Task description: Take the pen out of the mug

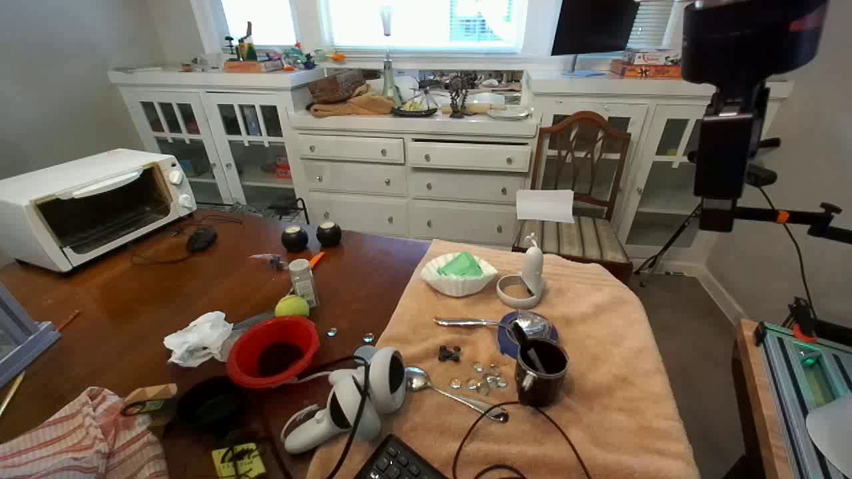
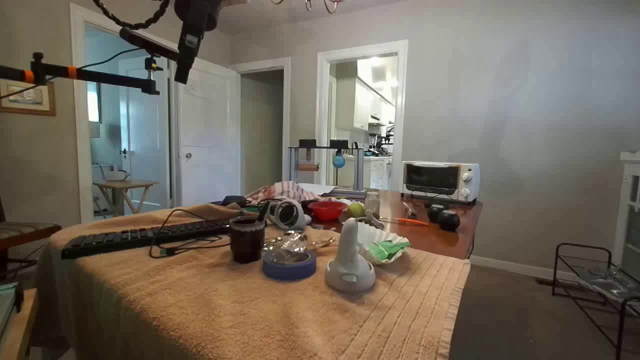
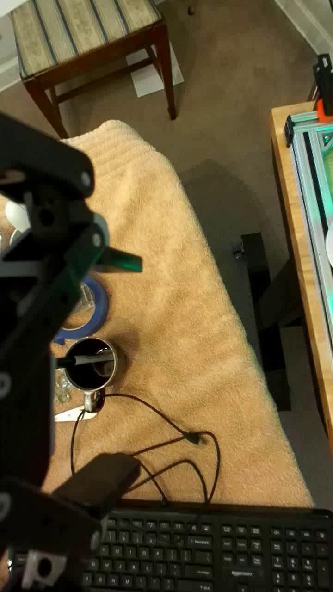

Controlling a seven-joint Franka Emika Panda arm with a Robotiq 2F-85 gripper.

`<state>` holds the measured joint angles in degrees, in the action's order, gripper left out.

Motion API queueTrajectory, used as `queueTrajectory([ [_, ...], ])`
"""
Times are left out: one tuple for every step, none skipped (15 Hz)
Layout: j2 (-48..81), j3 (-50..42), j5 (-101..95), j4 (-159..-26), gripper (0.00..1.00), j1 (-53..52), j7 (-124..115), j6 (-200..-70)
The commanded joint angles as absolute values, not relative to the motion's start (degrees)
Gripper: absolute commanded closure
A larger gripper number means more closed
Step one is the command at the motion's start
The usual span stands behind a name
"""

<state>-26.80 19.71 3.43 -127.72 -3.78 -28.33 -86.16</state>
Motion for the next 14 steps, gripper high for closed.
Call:
queueTrajectory([
  [-26.6,18.7,3.0,-127.6,0.00,-5.0,-28.8,-86.1],
  [-26.6,18.7,3.0,-127.6,0.00,-5.0,-28.8,-86.1],
  [-26.6,18.7,3.0,-127.6,0.00,-5.0,-28.8,-86.1],
  [-26.6,18.7,3.0,-127.6,0.00,-5.0,-28.8,-86.1],
  [-26.6,18.7,3.0,-127.6,0.00,-5.0,-28.8,-86.1],
  [-24.7,19.1,2.8,-126.9,0.00,-4.9,-28.9,-86.0],
  [-23.0,19.3,2.6,-126.1,0.00,-4.9,-28.7,-85.3],
  [-20.5,19.2,2.6,-124.9,0.00,-4.9,-27.9,-84.9],
  [-18.6,18.8,3.0,-124.0,0.00,-5.1,-26.3,-85.3],
  [-16.7,18.4,3.2,-123.5,0.00,-5.4,-24.9,-87.8],
  [-15.2,18.1,3.1,-122.9,0.00,-5.6,-23.7,-89.2],
  [-12.8,17.7,2.8,-122.1,0.00,-5.8,-21.8,-91.8],
  [-11.1,17.3,2.5,-121.5,0.00,-6.0,-20.6,-94.2],
  [-8.9,17.0,2.3,-120.9,0.00,-6.0,-20.4,-96.6],
])
